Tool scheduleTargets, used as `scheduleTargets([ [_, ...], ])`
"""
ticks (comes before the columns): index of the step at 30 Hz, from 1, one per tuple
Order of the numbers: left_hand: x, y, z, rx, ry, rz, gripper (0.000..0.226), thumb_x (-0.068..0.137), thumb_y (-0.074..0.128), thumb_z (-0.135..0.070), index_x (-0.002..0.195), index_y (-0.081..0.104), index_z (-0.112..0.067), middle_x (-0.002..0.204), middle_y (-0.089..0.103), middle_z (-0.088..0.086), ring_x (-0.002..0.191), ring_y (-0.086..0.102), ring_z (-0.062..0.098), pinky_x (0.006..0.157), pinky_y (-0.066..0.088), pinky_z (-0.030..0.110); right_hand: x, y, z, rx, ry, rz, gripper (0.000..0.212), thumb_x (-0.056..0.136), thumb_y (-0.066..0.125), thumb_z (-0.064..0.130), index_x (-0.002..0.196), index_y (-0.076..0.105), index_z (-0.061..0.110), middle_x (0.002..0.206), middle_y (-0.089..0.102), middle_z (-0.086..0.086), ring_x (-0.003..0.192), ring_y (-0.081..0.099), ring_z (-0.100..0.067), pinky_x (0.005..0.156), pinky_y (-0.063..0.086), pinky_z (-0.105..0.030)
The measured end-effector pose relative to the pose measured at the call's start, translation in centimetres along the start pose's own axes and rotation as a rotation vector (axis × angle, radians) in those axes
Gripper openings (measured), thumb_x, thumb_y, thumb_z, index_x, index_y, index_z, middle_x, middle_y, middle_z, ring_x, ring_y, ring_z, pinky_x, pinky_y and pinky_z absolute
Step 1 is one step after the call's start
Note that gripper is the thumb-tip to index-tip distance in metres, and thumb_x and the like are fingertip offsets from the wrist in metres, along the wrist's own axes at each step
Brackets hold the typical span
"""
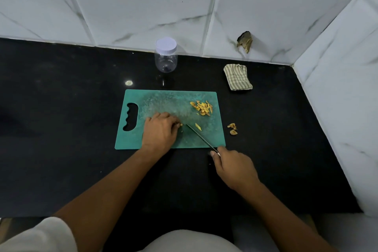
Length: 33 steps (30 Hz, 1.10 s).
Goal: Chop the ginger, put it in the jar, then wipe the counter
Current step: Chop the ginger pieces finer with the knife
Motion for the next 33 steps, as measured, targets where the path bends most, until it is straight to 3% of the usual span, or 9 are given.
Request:
scheduleTargets([
  [3, -0.2, -0.1, 0.3, 0.020, 0.029, 0.018, 0.025, 0.098, 0.060, -0.045, 0.114, 0.074, -0.031, 0.105, 0.067, -0.007, 0.100, 0.058, 0.019, 0.087, 0.044, 0.041, 1.1, -0.7, -0.8, -0.061, -0.012, -0.039, 0.040, 0.109, 0.022, 0.052, 0.102, 0.051, 0.026, 0.076, 0.059, 0.005, 0.066, 0.062, -0.016, 0.067, 0.055, -0.040],
  [9, -0.4, -0.6, 0.5, 0.042, 0.037, 0.020, 0.022, 0.097, 0.063, -0.042, 0.113, 0.074, -0.033, 0.103, 0.070, -0.008, 0.099, 0.058, 0.019, 0.086, 0.044, 0.040, 4.4, -2.8, -1.3, -0.128, -0.028, -0.091, 0.044, 0.109, 0.022, 0.048, 0.108, 0.055, 0.021, 0.082, 0.063, 0.000, 0.069, 0.064, -0.023, 0.065, 0.054, -0.040],
  [13, -0.8, -0.4, 0.2, 0.053, 0.023, 0.010, 0.020, 0.093, 0.066, -0.047, 0.108, 0.074, -0.035, 0.101, 0.070, -0.012, 0.096, 0.058, 0.015, 0.084, 0.043, 0.038, 5.1, -3.5, -0.6, -0.064, -0.019, -0.134, 0.042, 0.110, 0.024, 0.047, 0.107, 0.055, 0.019, 0.079, 0.058, 0.002, 0.066, 0.055, -0.021, 0.061, 0.044, -0.038],
  [21, -1.2, 0.1, 0.1, 0.026, -0.019, -0.014, 0.026, 0.089, 0.067, -0.054, 0.103, 0.072, -0.033, 0.097, 0.068, -0.013, 0.093, 0.055, 0.012, 0.083, 0.044, 0.037, 2.0, -1.0, 0.5, 0.045, 0.046, -0.041, 0.041, 0.109, 0.023, 0.051, 0.102, 0.052, 0.024, 0.078, 0.060, 0.004, 0.069, 0.063, -0.017, 0.067, 0.056, -0.042],
  [24, -1.3, 0.2, 0.0, 0.016, -0.031, -0.014, 0.033, 0.087, 0.066, -0.060, 0.106, 0.068, -0.034, 0.099, 0.070, -0.012, 0.096, 0.057, 0.013, 0.086, 0.047, 0.040, 1.2, -1.1, 0.8, 0.164, 0.071, -0.071, 0.038, 0.110, 0.026, 0.051, 0.090, 0.046, 0.026, 0.073, 0.058, 0.005, 0.062, 0.058, -0.013, 0.056, 0.044, -0.035],
  [27, -1.5, 0.2, 0.0, 0.002, -0.025, -0.018, 0.046, 0.088, 0.066, -0.059, 0.125, 0.065, -0.032, 0.105, 0.071, -0.009, 0.101, 0.060, 0.017, 0.087, 0.047, 0.039, 0.4, -0.9, 1.0, 0.217, 0.082, -0.065, 0.039, 0.110, 0.028, 0.051, 0.082, 0.042, 0.027, 0.070, 0.057, 0.005, 0.059, 0.055, -0.010, 0.050, 0.033, -0.031],
  [30, -1.8, 0.2, 0.2, -0.005, 0.023, -0.028, 0.036, 0.091, 0.067, -0.051, 0.122, 0.070, -0.031, 0.101, 0.069, -0.009, 0.095, 0.057, 0.016, 0.081, 0.043, 0.037, -0.1, -0.3, 0.9, 0.250, 0.087, -0.028, 0.040, 0.109, 0.029, 0.052, 0.084, 0.046, 0.025, 0.072, 0.058, 0.004, 0.062, 0.058, -0.012, 0.056, 0.043, -0.034],
  [33, -1.7, 0.2, 0.2, -0.011, 0.027, -0.029, 0.029, 0.090, 0.069, -0.048, 0.114, 0.072, -0.031, 0.097, 0.069, -0.011, 0.091, 0.057, 0.015, 0.079, 0.043, 0.037, -0.4, -0.3, 1.0, 0.286, 0.085, -0.022, 0.039, 0.110, 0.030, 0.051, 0.082, 0.045, 0.027, 0.072, 0.058, 0.004, 0.062, 0.057, -0.009, 0.053, 0.037, -0.030],
])
Point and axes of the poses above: each hand's wrist, its own x-axis towards the middle knuckle, its own y-axis out of the palm, z = x × y, the point moved 2 cm from there along x, towards the middle knuckle
